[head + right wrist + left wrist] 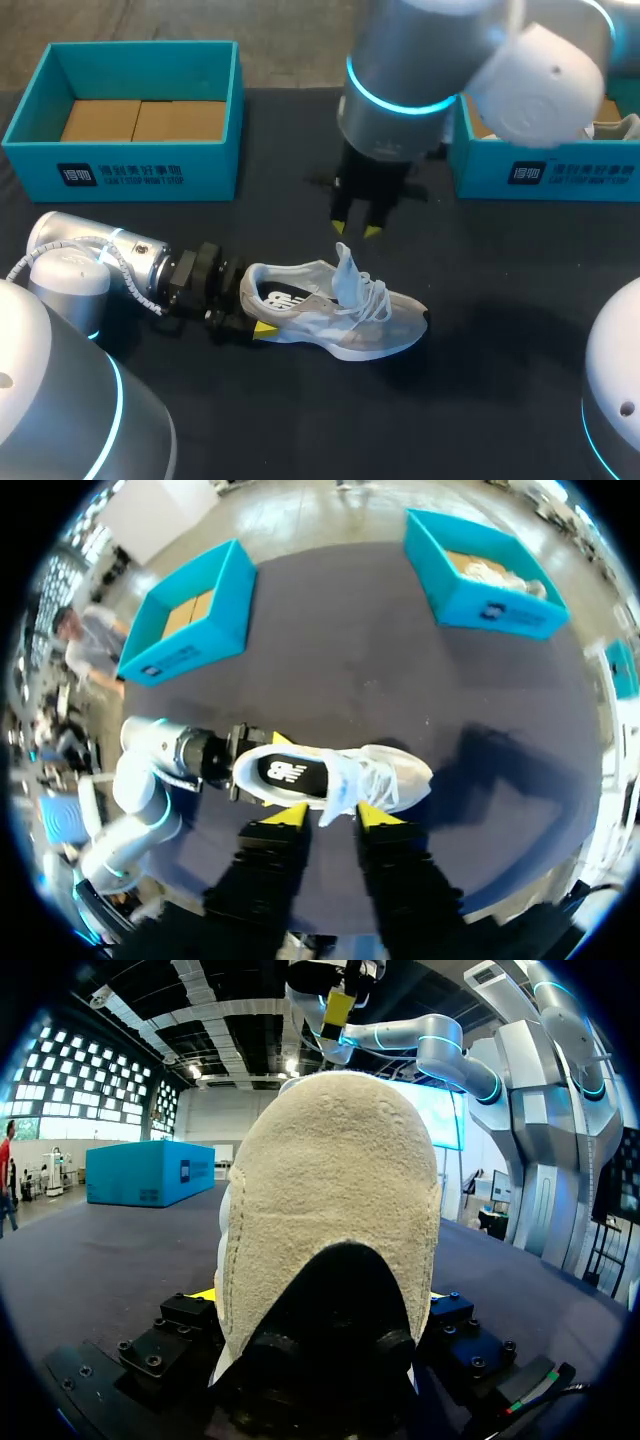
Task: Take the shoe out of the shoebox, open the shoe tongue, remove and reinsert the insole, then place the shoe into the shoebox
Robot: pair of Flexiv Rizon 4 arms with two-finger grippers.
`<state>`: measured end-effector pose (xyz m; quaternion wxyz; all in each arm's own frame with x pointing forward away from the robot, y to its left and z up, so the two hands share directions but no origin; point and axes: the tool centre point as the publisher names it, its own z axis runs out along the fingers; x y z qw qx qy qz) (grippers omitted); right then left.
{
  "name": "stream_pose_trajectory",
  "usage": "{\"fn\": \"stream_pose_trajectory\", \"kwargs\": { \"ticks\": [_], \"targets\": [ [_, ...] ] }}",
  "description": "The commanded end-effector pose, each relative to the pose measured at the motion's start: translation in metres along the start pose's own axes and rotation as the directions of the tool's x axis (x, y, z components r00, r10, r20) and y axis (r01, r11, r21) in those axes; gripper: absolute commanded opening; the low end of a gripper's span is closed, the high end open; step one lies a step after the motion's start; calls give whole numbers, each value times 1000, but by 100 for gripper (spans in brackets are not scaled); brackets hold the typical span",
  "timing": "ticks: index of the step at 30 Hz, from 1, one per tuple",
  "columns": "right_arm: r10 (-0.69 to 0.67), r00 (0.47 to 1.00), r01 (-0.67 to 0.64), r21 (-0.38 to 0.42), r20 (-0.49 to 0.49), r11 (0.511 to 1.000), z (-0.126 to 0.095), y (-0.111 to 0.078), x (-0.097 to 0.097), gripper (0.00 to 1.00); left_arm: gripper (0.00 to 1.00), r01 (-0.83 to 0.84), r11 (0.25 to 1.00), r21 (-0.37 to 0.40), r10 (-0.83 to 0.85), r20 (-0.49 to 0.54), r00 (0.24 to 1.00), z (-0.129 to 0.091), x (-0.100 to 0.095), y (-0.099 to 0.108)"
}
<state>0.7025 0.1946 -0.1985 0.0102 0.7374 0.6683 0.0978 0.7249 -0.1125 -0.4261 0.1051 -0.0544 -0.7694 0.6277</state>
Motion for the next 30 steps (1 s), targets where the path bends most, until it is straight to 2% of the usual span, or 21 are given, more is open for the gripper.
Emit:
{"fn": "stream_pose_trajectory", "kwargs": {
  "ticks": [1, 6, 12, 18, 26, 29, 30],
  "targets": [
    [-172, 887, 158, 70, 429, 985, 6, 10, 37, 0, 0, 0, 1000, 0, 0, 1, 1000, 0, 0, 1],
    [-363, 822, 341, 132, 439, 931, 10, 10, 47, 0, 0, 0, 1000, 0, 0, 1, 1000, 0, 0, 1],
    [-473, 769, 443, 175, 430, 879, 18, 10, 50, 0, 0, 0, 1000, 0, 0, 1, 1000, 0, 0, 1],
    [-547, 742, 531, 159, 387, 832, 25, 5, 46, 0, 0, 0, 1000, 0, 0, 1, 1000, 0, 0, 1],
    [-618, 745, 621, 78, 250, 780, 27, -2, 31, 0, 0, 0, 1000, 0, 0, 1, 1000, 0, 0, 1],
    [-653, 748, 650, 67, 117, 757, 29, -3, 23, 0, 0, 0, 1000, 0, 0, 1, 1000, 0, 0, 1],
    [-653, 748, 650, 67, 117, 757, 29, -3, 23, 0, 0, 0, 1000, 0, 0, 1, 1000, 0, 0, 1]
  ]
}}
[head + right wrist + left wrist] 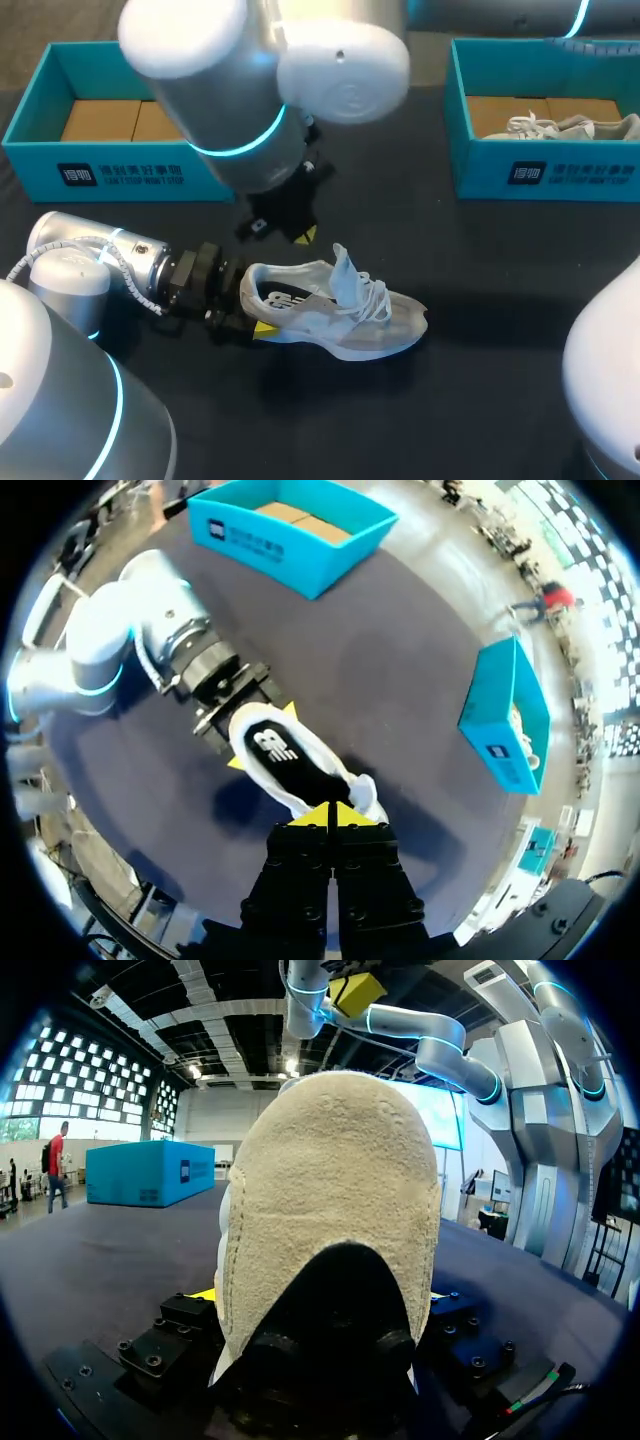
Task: Take the shoe out of the shoebox, open the shoe tongue, remove and reinsert the insole, then place the shoe into the shoebox
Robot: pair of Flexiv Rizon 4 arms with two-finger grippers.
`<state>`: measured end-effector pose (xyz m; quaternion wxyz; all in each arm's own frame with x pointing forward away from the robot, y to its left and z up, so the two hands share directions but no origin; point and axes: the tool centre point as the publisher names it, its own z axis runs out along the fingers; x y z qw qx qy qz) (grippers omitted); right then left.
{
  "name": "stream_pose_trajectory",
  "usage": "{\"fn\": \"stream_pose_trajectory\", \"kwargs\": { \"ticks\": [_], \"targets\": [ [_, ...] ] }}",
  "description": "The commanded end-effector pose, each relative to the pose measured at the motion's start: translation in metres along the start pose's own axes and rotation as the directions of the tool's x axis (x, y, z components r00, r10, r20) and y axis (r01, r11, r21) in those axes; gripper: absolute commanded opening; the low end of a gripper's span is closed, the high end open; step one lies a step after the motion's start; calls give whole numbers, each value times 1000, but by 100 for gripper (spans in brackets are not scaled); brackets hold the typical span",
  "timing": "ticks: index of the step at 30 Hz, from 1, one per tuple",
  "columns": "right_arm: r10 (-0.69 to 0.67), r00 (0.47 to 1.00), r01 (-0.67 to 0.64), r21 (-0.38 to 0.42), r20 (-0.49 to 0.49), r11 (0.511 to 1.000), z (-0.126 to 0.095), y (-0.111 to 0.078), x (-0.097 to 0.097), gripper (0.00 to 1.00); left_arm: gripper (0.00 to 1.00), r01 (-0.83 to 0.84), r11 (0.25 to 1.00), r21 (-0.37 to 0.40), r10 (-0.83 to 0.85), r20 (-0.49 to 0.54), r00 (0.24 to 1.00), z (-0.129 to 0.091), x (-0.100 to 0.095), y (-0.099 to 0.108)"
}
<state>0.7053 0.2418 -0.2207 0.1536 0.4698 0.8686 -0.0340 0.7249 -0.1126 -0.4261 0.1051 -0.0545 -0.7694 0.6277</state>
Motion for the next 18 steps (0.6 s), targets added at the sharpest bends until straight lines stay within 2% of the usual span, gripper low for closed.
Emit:
{"fn": "stream_pose_trajectory", "kwargs": {
  "ticks": [1, 13, 15, 17, 18],
  "targets": [
    [-14, 981, 5, -48, -192, 999, 8, -11, -16, 0, 0, 0, 1000, 0, 0, 2, 1000, 0, 0, 1],
    [-14, 981, 5, -48, -192, 999, 8, -11, -16, 0, 0, 0, 1000, 0, 0, 2, 1000, 0, 0, 1],
    [-106, 984, 97, -68, -146, 993, 12, -5, -13, 0, 0, 0, 1000, 0, 0, 2, 1000, 0, 0, 1],
    [-327, 940, 313, -135, -93, 940, 15, 4, -5, 0, 0, 0, 1000, 0, 0, 2, 1000, 0, 0, 1],
    [-351, 932, 336, -143, -90, 931, 15, 5, -4, 0, 0, 0, 1000, 0, 0, 2, 1000, 0, 0, 1]
  ]
}}
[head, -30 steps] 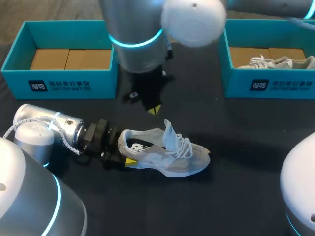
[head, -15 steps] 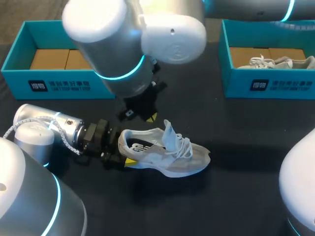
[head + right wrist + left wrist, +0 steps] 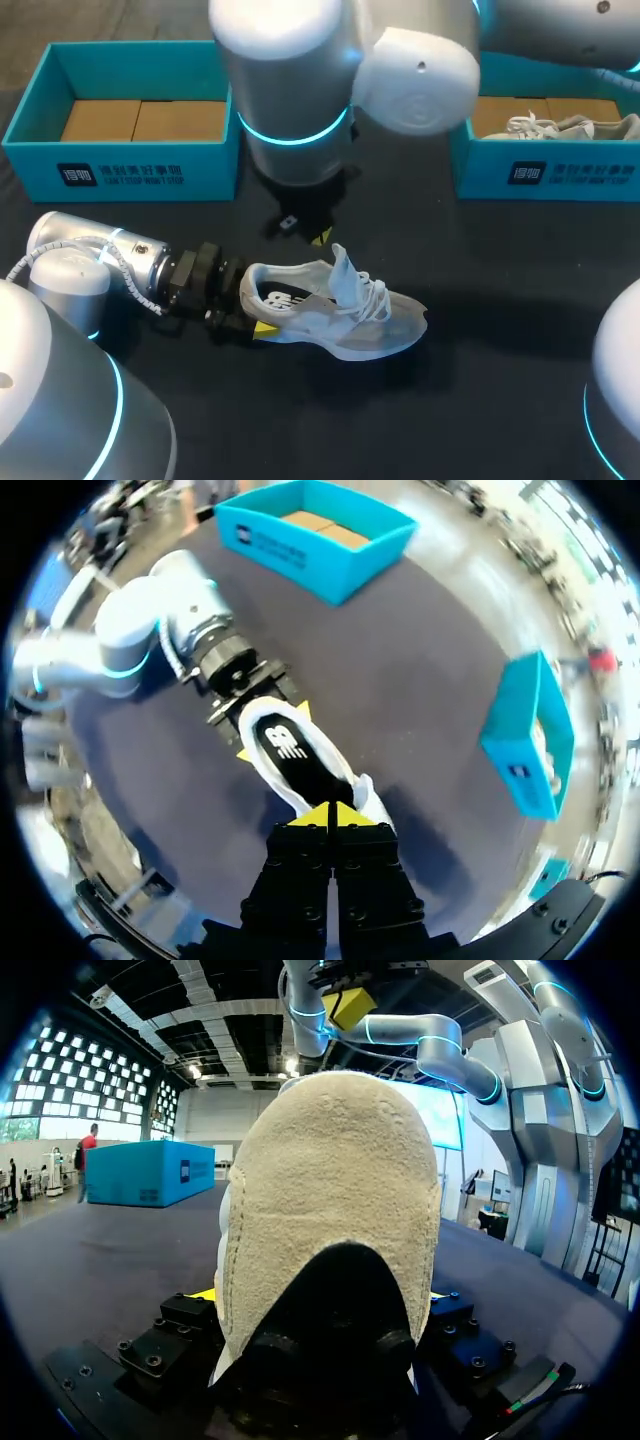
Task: Take the shoe out of the shoebox, open the shoe tongue, remove and reinsert the insole, then place the shoe into the shoebox
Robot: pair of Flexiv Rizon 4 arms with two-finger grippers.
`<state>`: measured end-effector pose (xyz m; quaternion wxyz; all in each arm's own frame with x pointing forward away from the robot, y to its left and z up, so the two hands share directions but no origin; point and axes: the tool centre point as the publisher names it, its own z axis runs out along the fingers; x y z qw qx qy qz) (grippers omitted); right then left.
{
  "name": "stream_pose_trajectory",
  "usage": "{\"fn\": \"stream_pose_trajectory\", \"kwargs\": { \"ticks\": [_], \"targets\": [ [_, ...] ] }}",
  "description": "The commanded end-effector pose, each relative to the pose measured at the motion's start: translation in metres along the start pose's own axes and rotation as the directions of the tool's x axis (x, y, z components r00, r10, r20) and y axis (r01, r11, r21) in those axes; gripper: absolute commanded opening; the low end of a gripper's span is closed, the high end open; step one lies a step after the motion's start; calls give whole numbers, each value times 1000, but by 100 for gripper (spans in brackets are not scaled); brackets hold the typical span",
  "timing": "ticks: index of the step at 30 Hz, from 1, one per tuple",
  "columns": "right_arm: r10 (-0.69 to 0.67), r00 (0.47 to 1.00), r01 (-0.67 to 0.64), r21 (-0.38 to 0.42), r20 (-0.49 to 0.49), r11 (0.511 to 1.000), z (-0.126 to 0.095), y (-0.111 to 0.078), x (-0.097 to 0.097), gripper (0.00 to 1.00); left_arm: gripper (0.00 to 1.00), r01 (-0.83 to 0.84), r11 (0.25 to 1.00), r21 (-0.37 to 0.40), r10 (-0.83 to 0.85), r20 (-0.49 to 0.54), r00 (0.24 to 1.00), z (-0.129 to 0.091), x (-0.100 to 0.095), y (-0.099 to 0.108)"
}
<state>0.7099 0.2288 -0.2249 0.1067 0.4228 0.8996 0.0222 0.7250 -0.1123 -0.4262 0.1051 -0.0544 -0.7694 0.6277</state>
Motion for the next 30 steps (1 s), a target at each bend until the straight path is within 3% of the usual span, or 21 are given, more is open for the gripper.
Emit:
{"fn": "stream_pose_trajectory", "kwargs": {
  "ticks": [1, 4, 8, 10, 12, 13, 25, 26, 30],
  "targets": [
    [-381, 924, 381, -33, 27, 924, 11, 13, 11, 0, 0, 0, 1000, 0, 0, 1, 1000, 0, 0, 1],
    [-516, 856, 516, -16, 35, 856, 13, 17, 15, 0, 0, 0, 1000, 0, 0, 1, 1000, 0, 0, 1],
    [-592, 805, 592, 18, 28, 806, 12, 18, 17, 0, 0, 0, 1000, 0, 0, 1, 1000, 0, 0, 1],
    [-618, 786, 618, 2, 9, 786, 12, 17, 16, 0, 0, 0, 1000, 0, 0, 1, 1000, 0, 0, 1],
    [-689, 723, 688, -34, -49, 725, 14, 14, 16, 0, 0, 0, 1000, 0, 0, 1, 1000, 0, 0, 1],
    [-687, 722, 687, -24, -82, 726, 19, 11, 14, 0, 0, 0, 1000, 0, 0, 1, 1000, 0, 0, 1],
    [-687, 722, 687, -24, -82, 726, 19, 11, 14, 0, 0, 0, 1000, 0, 0, 1, 1000, 0, 0, 1],
    [-723, 685, 726, 0, -83, 688, 26, 20, 20, 0, 0, 0, 1000, 0, 0, 1, 1000, 0, 0, 1],
    [-731, 677, 734, 17, -90, 678, 46, 24, 24, 0, 0, 0, 1000, 0, 0, 1, 1000, 0, 0, 1]
  ]
}}
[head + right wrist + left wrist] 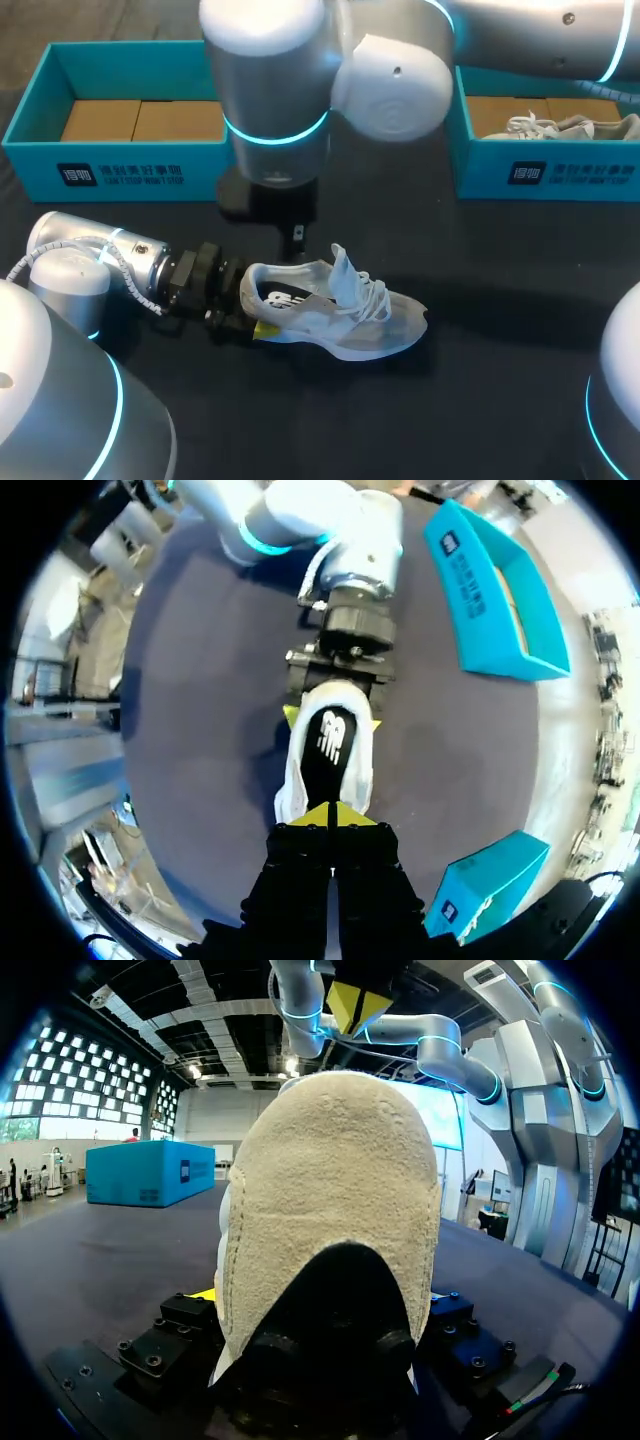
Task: Take the shoe out of the shoebox, open the shoe tongue, remove and reinsert the insole, then place the shoe into the shoebox
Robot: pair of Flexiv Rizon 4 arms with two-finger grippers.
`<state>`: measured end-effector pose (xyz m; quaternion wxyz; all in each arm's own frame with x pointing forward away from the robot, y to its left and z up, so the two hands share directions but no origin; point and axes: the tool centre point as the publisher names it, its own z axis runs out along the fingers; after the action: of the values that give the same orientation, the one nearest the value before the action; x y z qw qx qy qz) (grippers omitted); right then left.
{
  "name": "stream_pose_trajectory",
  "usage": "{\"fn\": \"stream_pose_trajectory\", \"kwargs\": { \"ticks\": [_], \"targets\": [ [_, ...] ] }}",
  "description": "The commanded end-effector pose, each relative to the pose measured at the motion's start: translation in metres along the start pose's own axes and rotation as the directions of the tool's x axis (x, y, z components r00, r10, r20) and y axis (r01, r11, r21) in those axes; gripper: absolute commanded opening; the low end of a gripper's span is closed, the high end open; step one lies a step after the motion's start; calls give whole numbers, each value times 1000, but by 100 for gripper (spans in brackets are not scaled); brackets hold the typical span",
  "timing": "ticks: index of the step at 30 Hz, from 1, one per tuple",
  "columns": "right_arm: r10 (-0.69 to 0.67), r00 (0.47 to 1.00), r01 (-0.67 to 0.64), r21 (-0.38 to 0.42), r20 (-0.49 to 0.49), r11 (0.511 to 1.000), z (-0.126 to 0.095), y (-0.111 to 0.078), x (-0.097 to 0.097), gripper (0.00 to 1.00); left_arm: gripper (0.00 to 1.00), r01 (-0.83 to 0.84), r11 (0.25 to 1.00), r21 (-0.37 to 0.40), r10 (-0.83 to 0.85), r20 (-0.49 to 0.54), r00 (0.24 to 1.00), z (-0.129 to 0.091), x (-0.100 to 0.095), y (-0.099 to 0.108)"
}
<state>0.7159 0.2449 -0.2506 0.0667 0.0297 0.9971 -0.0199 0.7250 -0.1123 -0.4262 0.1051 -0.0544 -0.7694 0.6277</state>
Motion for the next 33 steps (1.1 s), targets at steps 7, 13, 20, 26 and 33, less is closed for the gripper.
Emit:
{"fn": "stream_pose_trajectory", "kwargs": {
  "ticks": [7, 13, 20, 26, 33],
  "targets": [
    [-8, 1000, 6, 56, 27, 998, 41, 18, 0, 0, 0, 0, 1000, 0, 0, 1, 1000, 0, 0, 1],
    [-25, 999, 23, 56, 37, 998, 57, 15, 0, 0, 0, 0, 1000, 0, 0, 1, 1000, 0, 0, 1],
    [-43, 999, 42, 41, 17, 998, 79, 8, -5, 0, 0, 0, 1000, 0, 0, 1, 1000, 0, 0, 1],
    [-46, 999, 46, 20, 21, 999, 93, 2, -9, 0, 0, 0, 1000, 0, 0, 1, 1000, 0, 0, 1],
    [-54, 998, 54, 2, 24, 999, 115, -3, -11, 0, 0, 0, 1000, 0, 0, 1, 1000, 0, 0, 1]
  ]
}}
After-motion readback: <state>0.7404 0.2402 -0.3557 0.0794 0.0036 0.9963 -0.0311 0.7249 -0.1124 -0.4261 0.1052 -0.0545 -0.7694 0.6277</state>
